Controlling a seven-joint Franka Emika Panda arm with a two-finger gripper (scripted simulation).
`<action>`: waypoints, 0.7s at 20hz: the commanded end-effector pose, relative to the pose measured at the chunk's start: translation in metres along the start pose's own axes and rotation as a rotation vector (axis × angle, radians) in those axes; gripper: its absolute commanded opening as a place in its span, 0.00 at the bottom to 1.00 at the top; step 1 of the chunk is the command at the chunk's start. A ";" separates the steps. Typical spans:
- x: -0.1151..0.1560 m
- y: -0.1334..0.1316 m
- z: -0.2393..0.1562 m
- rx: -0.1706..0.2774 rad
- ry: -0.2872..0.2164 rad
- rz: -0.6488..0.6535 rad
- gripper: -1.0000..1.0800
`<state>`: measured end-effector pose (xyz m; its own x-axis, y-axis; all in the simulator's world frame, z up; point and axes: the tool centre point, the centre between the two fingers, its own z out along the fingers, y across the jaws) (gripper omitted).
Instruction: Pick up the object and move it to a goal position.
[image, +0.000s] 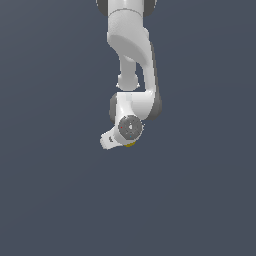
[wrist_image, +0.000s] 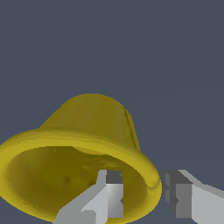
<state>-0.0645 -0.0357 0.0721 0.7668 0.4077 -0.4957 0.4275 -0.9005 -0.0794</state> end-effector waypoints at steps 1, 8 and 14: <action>0.000 0.000 0.001 0.000 0.001 0.000 0.00; 0.000 0.000 0.001 0.000 0.001 0.000 0.00; -0.001 0.003 -0.004 -0.001 0.001 0.000 0.00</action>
<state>-0.0641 -0.0366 0.0731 0.7661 0.4086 -0.4962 0.4284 -0.9001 -0.0797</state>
